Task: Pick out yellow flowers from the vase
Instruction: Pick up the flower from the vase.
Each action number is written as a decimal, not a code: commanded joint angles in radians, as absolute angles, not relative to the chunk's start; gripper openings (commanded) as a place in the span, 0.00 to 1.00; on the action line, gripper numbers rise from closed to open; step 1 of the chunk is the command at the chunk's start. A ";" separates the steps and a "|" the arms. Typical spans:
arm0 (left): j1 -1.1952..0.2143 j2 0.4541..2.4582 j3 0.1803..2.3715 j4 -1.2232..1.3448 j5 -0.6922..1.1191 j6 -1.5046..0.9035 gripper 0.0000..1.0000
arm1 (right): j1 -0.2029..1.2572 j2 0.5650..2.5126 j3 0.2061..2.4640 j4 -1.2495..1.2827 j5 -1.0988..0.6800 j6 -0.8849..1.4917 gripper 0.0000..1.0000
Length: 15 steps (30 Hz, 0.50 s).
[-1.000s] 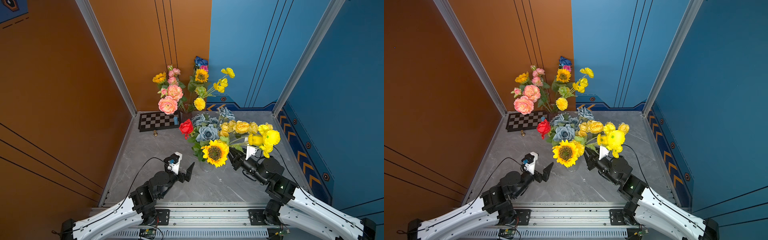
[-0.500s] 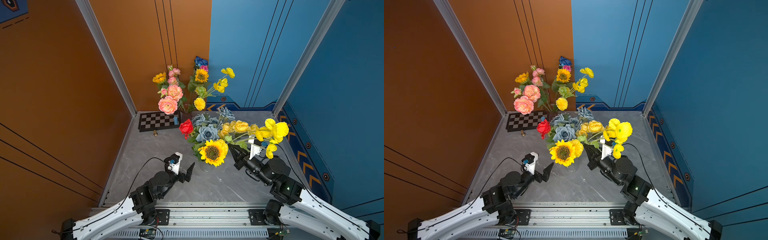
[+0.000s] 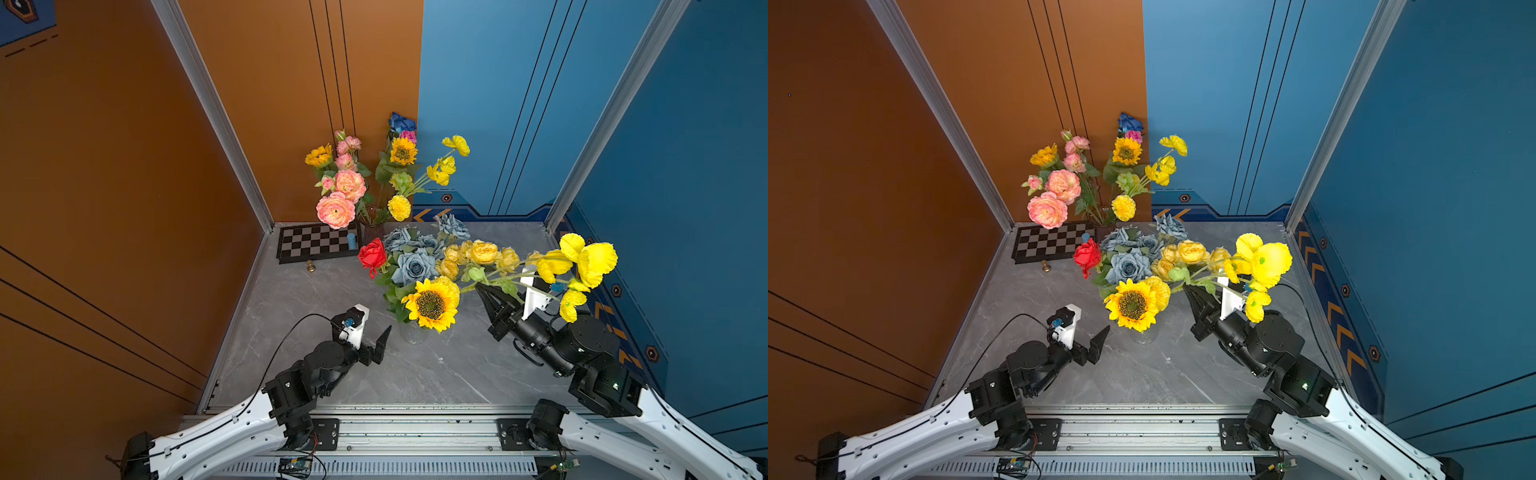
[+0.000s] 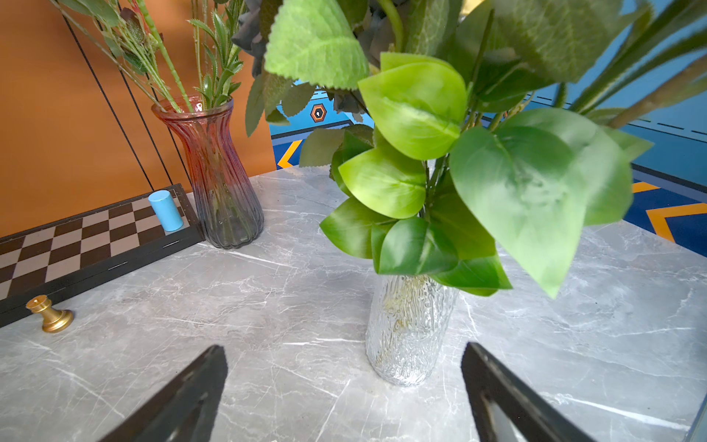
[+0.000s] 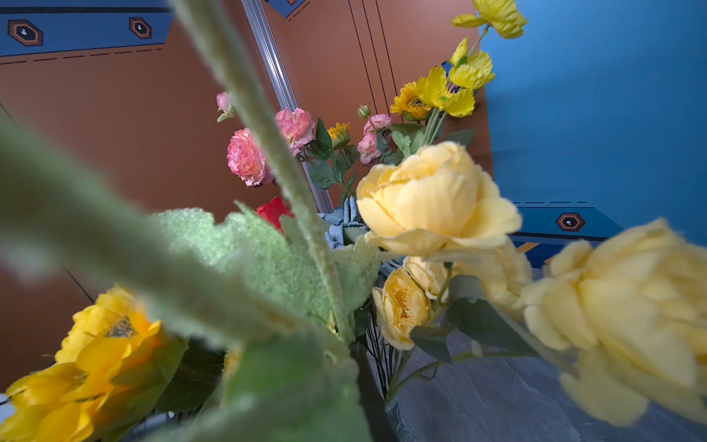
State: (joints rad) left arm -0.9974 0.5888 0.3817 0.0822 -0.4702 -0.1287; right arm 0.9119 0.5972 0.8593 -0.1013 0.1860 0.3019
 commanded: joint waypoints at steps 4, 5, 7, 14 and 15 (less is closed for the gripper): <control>-1.014 0.597 0.426 0.098 -0.473 -0.107 0.98 | 0.919 0.559 0.984 -0.272 0.224 0.233 0.00; -1.014 0.598 0.428 0.098 -0.474 -0.106 0.98 | 0.920 0.559 1.003 -0.293 0.224 0.229 0.00; -1.014 0.597 0.430 0.098 -0.474 -0.104 0.98 | 0.920 0.555 1.044 -0.342 0.229 0.227 0.00; -1.014 0.593 0.434 0.098 -0.476 -0.095 0.98 | 0.920 0.542 1.183 -0.520 0.278 0.245 0.00; -1.014 0.594 0.436 0.097 -0.474 -0.091 0.98 | 0.920 0.544 1.200 -0.544 0.288 0.252 0.00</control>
State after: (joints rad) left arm -1.0019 0.5976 0.4049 0.0853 -0.4702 -0.1162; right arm 0.9119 0.5533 1.1442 -0.4236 0.2356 0.2581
